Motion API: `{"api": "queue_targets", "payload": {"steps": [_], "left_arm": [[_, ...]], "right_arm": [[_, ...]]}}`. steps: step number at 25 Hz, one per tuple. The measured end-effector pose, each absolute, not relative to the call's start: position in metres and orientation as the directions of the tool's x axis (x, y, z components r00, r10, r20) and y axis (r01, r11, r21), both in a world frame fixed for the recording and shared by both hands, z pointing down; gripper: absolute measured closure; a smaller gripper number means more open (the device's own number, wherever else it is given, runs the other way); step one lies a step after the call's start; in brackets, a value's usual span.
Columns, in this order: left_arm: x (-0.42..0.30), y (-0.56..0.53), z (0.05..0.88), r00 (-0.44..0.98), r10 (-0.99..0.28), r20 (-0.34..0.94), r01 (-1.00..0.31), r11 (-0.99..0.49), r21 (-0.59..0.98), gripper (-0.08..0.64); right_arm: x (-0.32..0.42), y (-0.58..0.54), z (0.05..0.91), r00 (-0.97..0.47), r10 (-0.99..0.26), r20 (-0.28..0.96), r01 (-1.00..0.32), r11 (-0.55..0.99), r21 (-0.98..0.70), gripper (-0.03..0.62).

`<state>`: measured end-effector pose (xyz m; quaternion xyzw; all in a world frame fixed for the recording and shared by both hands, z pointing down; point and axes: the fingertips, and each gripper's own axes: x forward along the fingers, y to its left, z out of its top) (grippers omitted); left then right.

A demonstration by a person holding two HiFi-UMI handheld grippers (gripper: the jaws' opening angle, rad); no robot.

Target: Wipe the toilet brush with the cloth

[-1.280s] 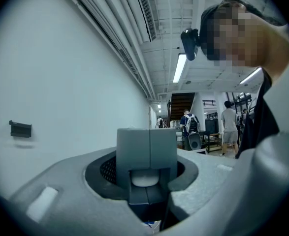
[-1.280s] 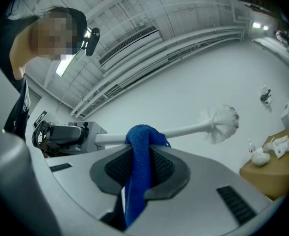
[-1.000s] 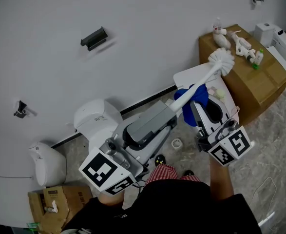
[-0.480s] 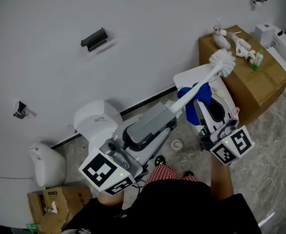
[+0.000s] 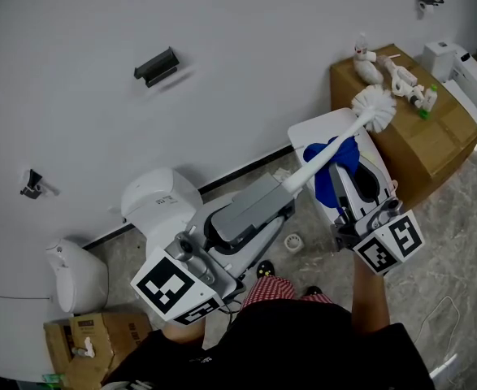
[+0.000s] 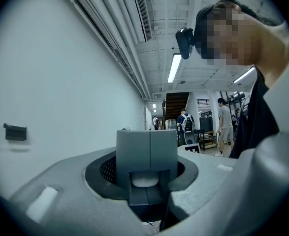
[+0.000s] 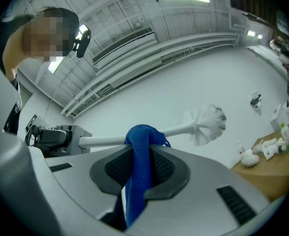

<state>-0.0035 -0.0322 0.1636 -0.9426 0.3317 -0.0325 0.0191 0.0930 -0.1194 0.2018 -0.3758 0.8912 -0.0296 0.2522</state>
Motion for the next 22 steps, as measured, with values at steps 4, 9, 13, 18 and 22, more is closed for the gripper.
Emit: {"api": "queue_targets", "payload": {"steps": [4,9,13,18,22], "left_arm": [[-0.003,-0.032,0.164,0.782,-0.621,0.052,-0.618,-0.784,-0.067,0.397],[-0.003,-0.03,0.163,0.787,-0.615,0.053,-0.611,-0.788,-0.075,0.397],[-0.003,-0.031,0.162,0.791,-0.609,0.051,-0.605,-0.792,-0.078,0.397],[-0.004,-0.031,0.162,0.793,-0.607,0.052,-0.603,-0.794,-0.08,0.397],[-0.005,-0.03,0.163,0.794,-0.605,0.056,-0.6,-0.796,-0.085,0.397]], "right_arm": [[0.097,-0.122,0.203,-0.582,-0.694,-0.423,-0.663,0.706,-0.248,0.526],[0.102,-0.124,0.202,-0.573,-0.703,-0.423,-0.669,0.698,-0.255,0.526],[0.106,-0.127,0.202,-0.565,-0.711,-0.419,-0.677,0.689,-0.258,0.526],[0.107,-0.128,0.202,-0.56,-0.716,-0.416,-0.68,0.685,-0.263,0.526],[0.108,-0.129,0.203,-0.557,-0.721,-0.413,-0.681,0.681,-0.269,0.526]]}}
